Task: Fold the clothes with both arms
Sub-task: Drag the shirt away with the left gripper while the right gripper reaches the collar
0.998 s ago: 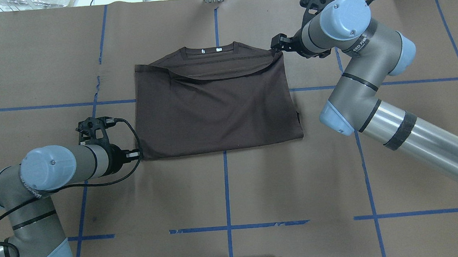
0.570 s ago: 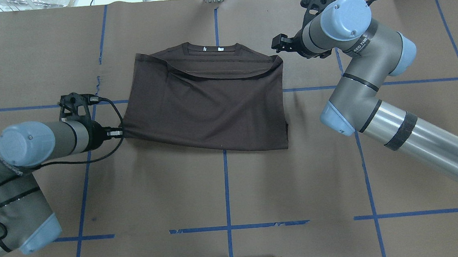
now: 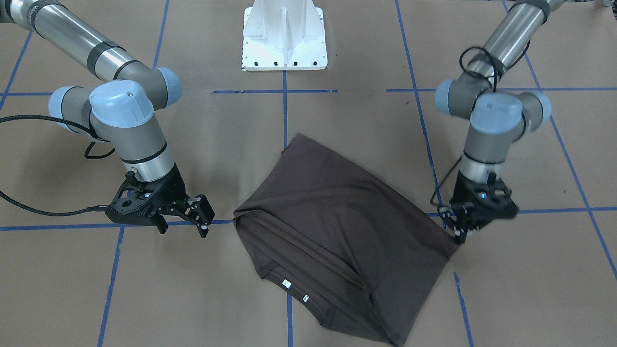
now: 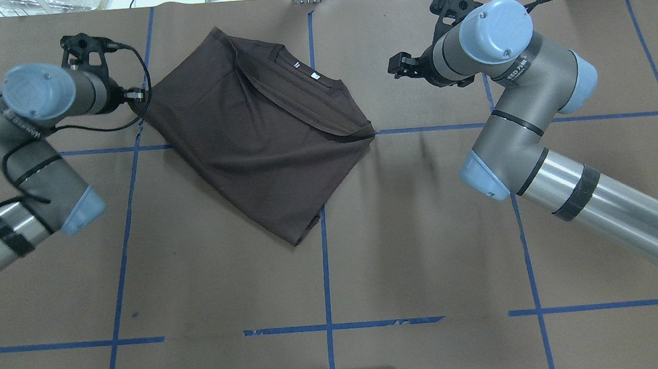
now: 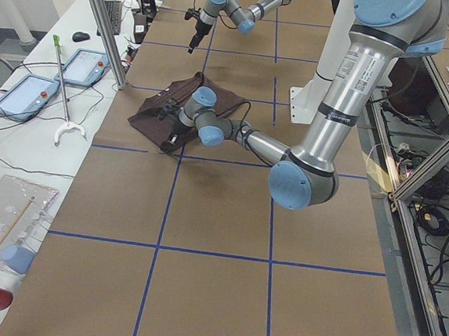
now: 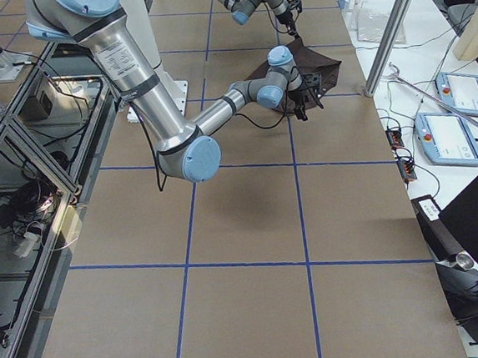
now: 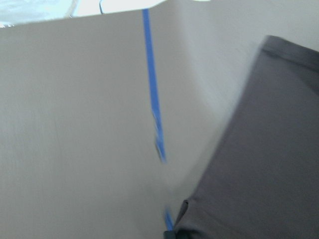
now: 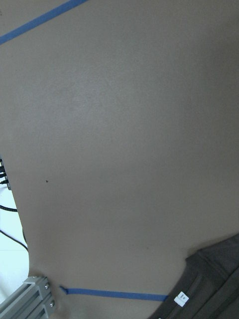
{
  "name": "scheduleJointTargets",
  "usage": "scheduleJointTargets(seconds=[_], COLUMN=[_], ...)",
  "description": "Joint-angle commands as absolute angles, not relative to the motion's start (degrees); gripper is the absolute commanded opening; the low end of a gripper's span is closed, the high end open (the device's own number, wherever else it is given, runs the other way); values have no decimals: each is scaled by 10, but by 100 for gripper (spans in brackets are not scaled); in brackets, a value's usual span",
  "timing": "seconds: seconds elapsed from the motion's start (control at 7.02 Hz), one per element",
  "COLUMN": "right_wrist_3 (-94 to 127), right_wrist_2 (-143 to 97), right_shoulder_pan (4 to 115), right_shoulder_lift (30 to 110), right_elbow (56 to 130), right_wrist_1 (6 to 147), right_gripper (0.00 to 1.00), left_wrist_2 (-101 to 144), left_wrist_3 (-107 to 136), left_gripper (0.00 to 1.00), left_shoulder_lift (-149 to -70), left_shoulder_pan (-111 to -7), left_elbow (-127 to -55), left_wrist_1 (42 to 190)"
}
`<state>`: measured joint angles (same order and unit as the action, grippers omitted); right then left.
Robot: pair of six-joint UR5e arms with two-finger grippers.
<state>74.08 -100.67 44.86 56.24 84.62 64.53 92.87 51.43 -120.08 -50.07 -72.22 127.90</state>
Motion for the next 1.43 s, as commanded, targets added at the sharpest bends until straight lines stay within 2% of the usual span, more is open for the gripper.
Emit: scheduleJointTargets(seconds=[0.0, 0.14, 0.29, 0.57, 0.71, 1.0, 1.28], right_wrist_3=[744, 745, 746, 797, 808, 809, 813], right_wrist_2=[-1005, -1005, -1005, -973, -967, -952, -940], right_shoulder_pan=[443, 437, 429, 392, 391, 391, 387], right_shoulder_lift=[570, 571, 571, 540, 496, 387, 328], right_elbow=[871, 874, 882, 867, 825, 680, 581], right_wrist_1=[650, 650, 650, 655, 652, 648, 645], right_gripper=[100, 100, 100, 99, 95, 76, 67], left_wrist_2=[883, 884, 886, 955, 982, 983, 983], left_wrist_3=[500, 491, 479, 440, 446, 449, 450], left_gripper=[0, 0, 99, 100, 100, 100, 100], left_shoulder_lift=[-1337, -1332, -1291, -1239, -1221, -1205, -1205], left_shoulder_pan=[-525, -540, -541, -546, -545, -544, -542], left_elbow=[-494, -488, -526, -636, -667, -688, -688], left_wrist_1=[1352, 1383, 1384, 1383, 1384, 1383, 1384])
